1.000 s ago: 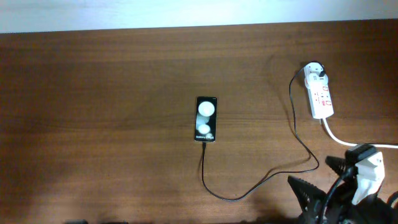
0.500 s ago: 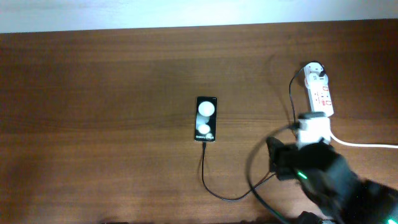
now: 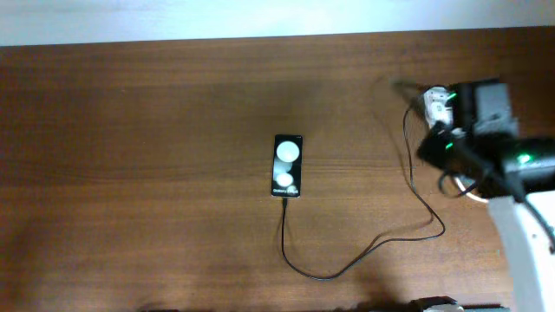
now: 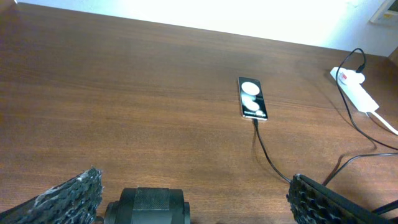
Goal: Plug charger to phone and switch on socket
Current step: 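Move the right gripper over the white power strip's orange switch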
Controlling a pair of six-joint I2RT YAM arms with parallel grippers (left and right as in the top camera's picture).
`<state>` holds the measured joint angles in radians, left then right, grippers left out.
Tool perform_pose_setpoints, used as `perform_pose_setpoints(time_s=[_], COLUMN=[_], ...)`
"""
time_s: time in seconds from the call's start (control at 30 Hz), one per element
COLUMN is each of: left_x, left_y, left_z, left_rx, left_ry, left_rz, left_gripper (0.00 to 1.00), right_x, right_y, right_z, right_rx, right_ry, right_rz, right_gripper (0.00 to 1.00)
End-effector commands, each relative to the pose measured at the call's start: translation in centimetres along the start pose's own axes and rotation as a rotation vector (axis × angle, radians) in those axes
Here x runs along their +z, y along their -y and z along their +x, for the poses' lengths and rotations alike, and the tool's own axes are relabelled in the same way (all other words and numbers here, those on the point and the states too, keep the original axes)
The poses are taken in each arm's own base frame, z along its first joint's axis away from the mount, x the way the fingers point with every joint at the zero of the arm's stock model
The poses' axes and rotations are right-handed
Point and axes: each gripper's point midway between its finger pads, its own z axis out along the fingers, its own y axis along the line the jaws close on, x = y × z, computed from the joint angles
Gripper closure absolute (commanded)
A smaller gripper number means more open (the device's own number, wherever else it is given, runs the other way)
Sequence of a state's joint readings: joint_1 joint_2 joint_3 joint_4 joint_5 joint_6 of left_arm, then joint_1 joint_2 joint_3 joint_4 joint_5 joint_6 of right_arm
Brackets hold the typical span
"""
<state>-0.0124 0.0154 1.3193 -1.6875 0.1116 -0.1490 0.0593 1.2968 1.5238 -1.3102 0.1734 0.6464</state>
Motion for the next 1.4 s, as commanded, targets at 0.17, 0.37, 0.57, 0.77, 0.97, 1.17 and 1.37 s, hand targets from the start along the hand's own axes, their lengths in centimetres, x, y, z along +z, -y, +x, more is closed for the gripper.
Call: perform_pose_setpoints(time_s=[0.17,0.37,0.57,0.77,0.97,1.17,1.37], left_x=[-0.2,-0.2,-0.2,-0.2,-0.2,-0.2,-0.2], left_y=[-0.1,-0.1,-0.1,-0.1,-0.1,-0.1,-0.1], left_z=[0.0,0.0,0.0,0.0,0.0,0.0,0.0], left_rx=[0.017,0.018,0.018,0.018,0.017,0.018,0.017], left_ry=[0.013,0.013,0.013,0.013,0.013,0.013,0.013], left_rz=[-0.002,-0.002,-0.002,-0.002,-0.002,-0.002,-0.002], left_gripper=[0.01,0.01,0.01,0.01,0.01,0.01,0.01], right_x=[4.1,11.4,17.9,22.9,26.4,27.9,29.9], right_y=[4.2,6.0,6.2,6.7,7.1,7.5,7.7], right_z=[-7.3,-9.3,-10.3,-10.4,-10.3,-11.0,-10.5], right_rx=[0.268,0.326,0.28,0.239,0.179,0.175,0.175], right_ry=[-0.06,-0.187,-0.209,-0.222,-0.228,-0.192,-0.203], right_rz=[0.04,0.112,0.12,0.145,0.156,0.174,0.183], right_gripper=[0.96,0.96,0.96,0.96,0.96,0.96,0.96])
